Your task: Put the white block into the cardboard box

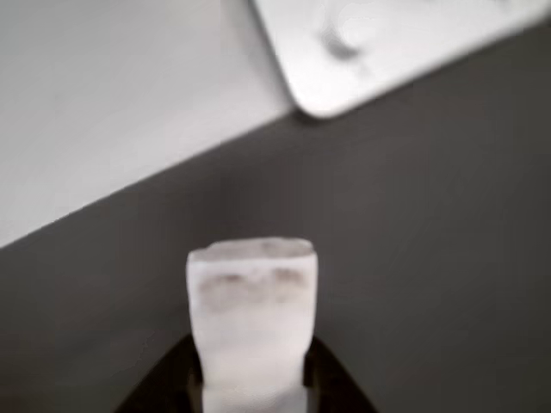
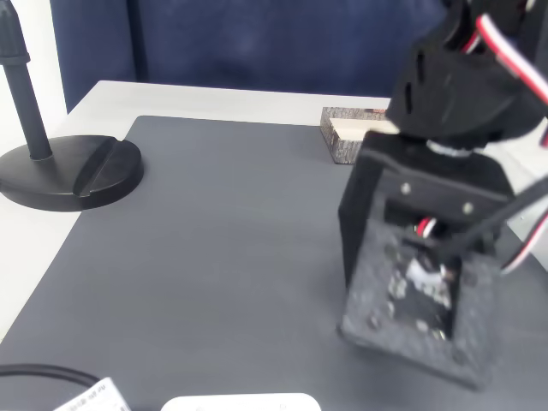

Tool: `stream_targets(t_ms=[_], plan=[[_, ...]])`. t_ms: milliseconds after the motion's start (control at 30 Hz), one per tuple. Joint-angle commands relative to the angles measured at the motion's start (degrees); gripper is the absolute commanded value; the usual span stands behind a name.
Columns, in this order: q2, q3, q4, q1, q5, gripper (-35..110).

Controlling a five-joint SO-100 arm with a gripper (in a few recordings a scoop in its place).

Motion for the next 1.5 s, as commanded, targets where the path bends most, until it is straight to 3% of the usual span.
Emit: stream_targets(t_ms=[0,533,1000,1467], plan=[[5.8,-6.4,7.8,2.5,-9.1,-2],[11.6,-7.4,14.7,20.4,-34.6,-2],[9.7,-12.8,15.4,41.1,-34.5,-2],[-6.6,-32.7,17.7,62.1,-14.4,-2]])
